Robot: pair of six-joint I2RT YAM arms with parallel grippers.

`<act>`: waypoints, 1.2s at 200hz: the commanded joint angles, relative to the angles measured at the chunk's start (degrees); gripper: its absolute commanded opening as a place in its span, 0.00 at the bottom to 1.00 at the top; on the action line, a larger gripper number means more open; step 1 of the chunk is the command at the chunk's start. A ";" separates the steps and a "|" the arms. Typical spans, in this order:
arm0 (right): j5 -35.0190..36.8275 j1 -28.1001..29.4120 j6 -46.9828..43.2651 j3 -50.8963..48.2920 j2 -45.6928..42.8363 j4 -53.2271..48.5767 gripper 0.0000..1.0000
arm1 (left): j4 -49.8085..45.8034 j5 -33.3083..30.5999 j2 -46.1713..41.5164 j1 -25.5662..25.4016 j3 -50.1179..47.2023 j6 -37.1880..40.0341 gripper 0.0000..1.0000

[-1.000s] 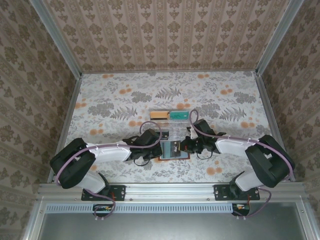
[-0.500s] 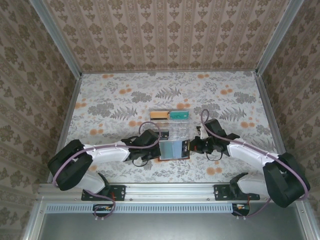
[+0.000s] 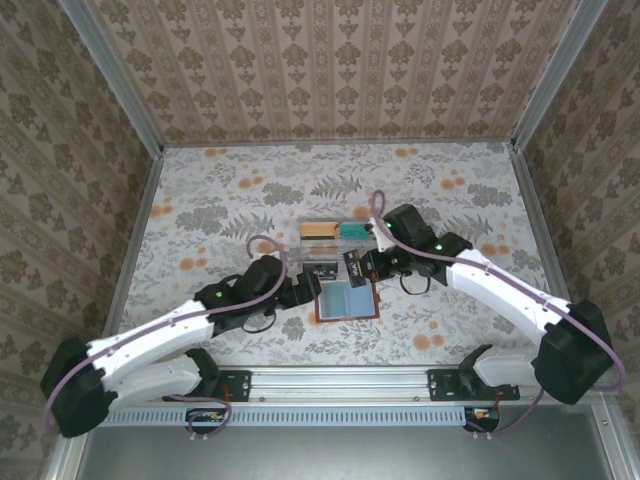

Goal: Take the credit cards out of the card holder

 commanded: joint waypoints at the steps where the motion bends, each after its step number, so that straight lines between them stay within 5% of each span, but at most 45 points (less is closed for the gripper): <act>1: 5.06 3.17 -12.52 5.42 3.96 -6.31 0.00 | -6.03 -3.63 -6.69 0.78 -2.84 -0.42 1.00; 123: 26.17 16.52 -53.40 21.33 21.82 -11.13 0.00 | -19.16 -6.43 -30.48 1.49 -9.78 -4.55 1.00; 240: 33.24 18.73 -61.42 24.93 29.31 -8.57 0.00 | -20.86 -6.48 -33.37 1.66 -10.79 -5.34 1.00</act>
